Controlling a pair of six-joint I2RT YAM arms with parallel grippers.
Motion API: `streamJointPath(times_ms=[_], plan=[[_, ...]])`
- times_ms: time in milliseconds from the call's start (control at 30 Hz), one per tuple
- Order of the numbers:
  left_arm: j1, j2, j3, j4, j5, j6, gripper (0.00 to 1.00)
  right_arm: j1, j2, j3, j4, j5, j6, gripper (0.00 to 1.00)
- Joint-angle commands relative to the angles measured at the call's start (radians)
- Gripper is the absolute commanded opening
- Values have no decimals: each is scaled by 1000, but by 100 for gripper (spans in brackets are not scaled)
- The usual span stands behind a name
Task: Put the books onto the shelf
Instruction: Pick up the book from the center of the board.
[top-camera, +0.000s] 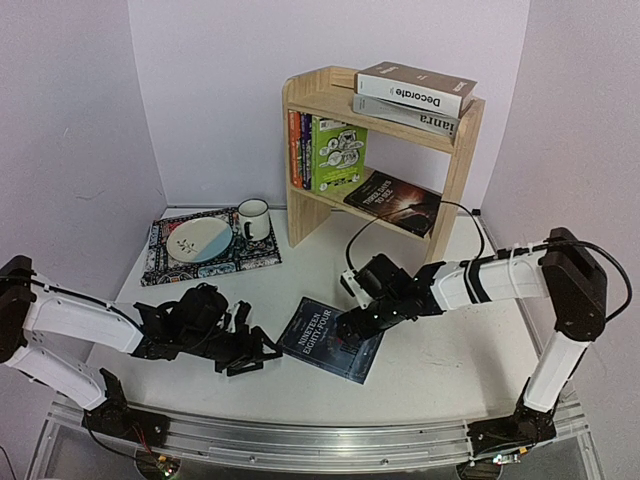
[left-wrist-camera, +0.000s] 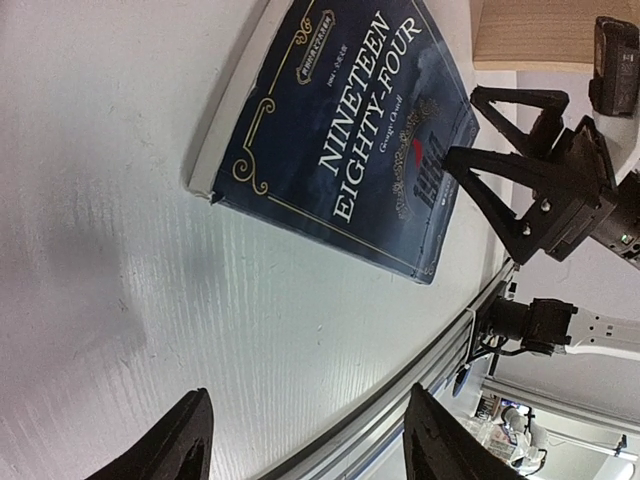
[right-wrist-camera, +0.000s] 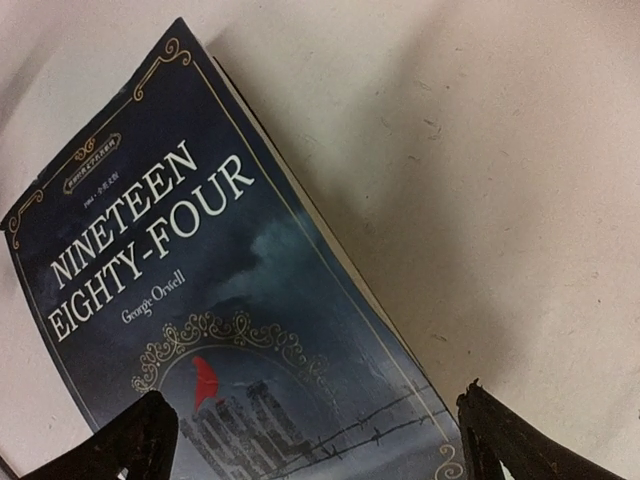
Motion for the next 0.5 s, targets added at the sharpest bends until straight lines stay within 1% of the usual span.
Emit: streamJointPath(times_ms=[0, 100, 167, 333, 467], plan=[[-4, -31, -12, 33, -18, -18, 67, -20, 54, 43, -4, -57, -22, 98], [-4, -30, -16, 35, -16, -23, 67, -28, 76, 39, 2, -94, -10, 98], [-4, -30, -18, 37, -16, -25, 67, -29, 86, 33, 8, -116, 4, 96], [-5, -19, -16, 46, -13, -28, 67, -28, 72, -24, 50, -187, 57, 85], [-6, -5, -10, 54, -7, -29, 68, -27, 53, -79, 88, -240, 107, 80]])
